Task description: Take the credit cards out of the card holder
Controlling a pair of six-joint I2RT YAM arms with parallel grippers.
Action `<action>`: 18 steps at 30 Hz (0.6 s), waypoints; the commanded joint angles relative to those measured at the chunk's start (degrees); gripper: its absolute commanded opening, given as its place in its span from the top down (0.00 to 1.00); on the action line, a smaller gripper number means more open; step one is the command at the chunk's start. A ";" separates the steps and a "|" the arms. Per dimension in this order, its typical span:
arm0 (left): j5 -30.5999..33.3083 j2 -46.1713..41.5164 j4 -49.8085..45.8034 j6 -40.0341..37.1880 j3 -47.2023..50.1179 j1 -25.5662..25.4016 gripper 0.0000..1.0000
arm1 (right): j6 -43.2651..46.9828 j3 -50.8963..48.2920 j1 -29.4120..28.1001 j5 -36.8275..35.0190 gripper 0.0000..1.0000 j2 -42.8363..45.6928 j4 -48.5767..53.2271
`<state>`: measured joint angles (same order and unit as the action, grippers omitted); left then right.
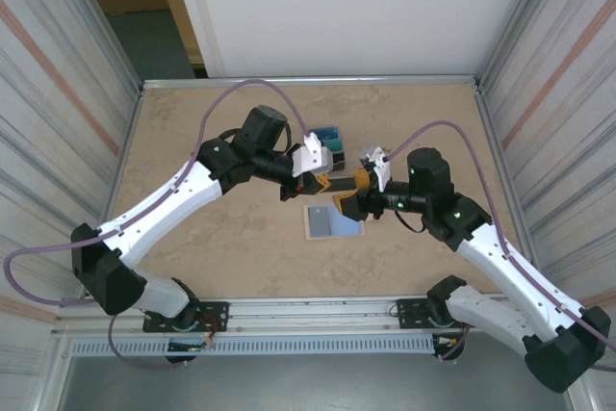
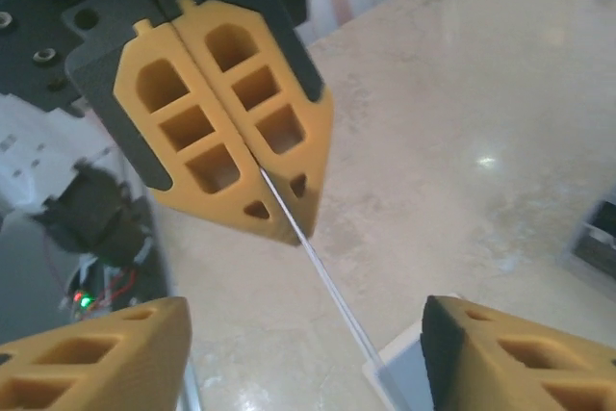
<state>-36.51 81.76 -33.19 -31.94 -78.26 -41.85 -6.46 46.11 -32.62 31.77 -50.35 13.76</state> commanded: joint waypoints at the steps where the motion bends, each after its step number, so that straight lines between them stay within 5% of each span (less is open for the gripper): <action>1: 5.44 0.68 7.53 -0.52 2.95 2.12 1.00 | -2.42 -0.91 0.58 -11.23 0.17 2.30 0.82; 2: 6.93 0.92 9.98 -0.49 3.99 2.86 1.00 | -2.87 -0.99 0.71 -12.61 0.01 2.72 1.00; 18: 10.27 22.41 21.20 -6.78 -4.40 8.64 0.99 | -10.04 -1.24 1.00 -33.50 0.01 3.85 4.79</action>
<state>-27.29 102.26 -14.68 -36.51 -79.40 -33.78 -14.48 45.52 -32.12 3.09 -47.20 17.23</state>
